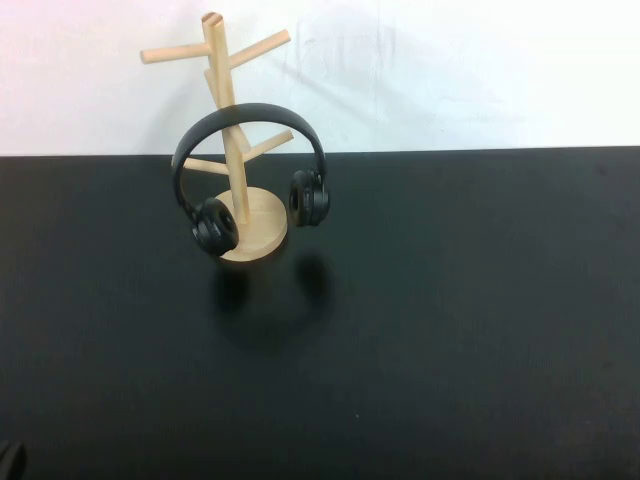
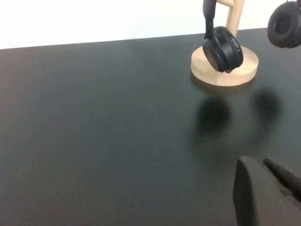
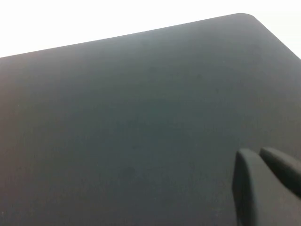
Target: Take out the headphones from the headphone stand
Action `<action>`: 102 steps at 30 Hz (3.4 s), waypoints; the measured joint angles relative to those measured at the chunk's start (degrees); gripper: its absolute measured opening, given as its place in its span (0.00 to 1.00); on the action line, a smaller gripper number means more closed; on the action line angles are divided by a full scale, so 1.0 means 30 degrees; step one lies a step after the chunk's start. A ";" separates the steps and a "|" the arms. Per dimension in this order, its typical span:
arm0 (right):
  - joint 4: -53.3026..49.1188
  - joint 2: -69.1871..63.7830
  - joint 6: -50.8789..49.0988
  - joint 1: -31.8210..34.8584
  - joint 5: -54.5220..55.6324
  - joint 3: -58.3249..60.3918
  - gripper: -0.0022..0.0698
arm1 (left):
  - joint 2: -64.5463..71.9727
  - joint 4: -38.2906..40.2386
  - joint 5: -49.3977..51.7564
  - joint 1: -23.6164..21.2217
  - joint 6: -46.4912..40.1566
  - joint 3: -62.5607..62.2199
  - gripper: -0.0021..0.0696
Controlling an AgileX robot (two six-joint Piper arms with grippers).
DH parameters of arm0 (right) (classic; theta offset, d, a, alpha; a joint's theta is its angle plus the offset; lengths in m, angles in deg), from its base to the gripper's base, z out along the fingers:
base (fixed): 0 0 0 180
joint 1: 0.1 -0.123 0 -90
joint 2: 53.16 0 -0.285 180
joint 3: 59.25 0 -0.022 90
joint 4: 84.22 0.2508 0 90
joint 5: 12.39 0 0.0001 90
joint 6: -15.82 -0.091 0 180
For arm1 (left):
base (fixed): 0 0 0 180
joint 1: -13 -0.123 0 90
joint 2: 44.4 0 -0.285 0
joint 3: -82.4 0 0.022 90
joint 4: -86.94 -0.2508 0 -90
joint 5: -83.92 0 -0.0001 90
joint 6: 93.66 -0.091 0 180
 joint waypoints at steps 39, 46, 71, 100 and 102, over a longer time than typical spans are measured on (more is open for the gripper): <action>0.0000 0.0000 0.0000 0.0000 0.0000 0.0000 0.02 | 0.0000 1.4693 -0.1787 0.0000 0.0021 0.0034 0.02; 0.0000 0.0000 0.0000 0.0000 0.0000 0.0000 0.02 | 0.0000 1.6351 -0.3024 0.0000 -0.0446 0.0001 0.02; 0.0000 0.0000 0.0000 0.0000 0.0000 0.0000 0.02 | 2.0779 0.3159 0.3585 0.3261 -0.1205 -1.2554 0.02; 0.0000 0.0000 0.0000 0.0000 0.0000 0.0000 0.02 | 2.4822 0.0890 -1.1535 0.7378 -0.2974 -1.2600 0.74; 0.0000 0.0000 0.0000 0.0000 0.0000 0.0000 0.02 | 2.5879 0.0890 -1.3523 0.7378 -0.3155 -1.2754 0.76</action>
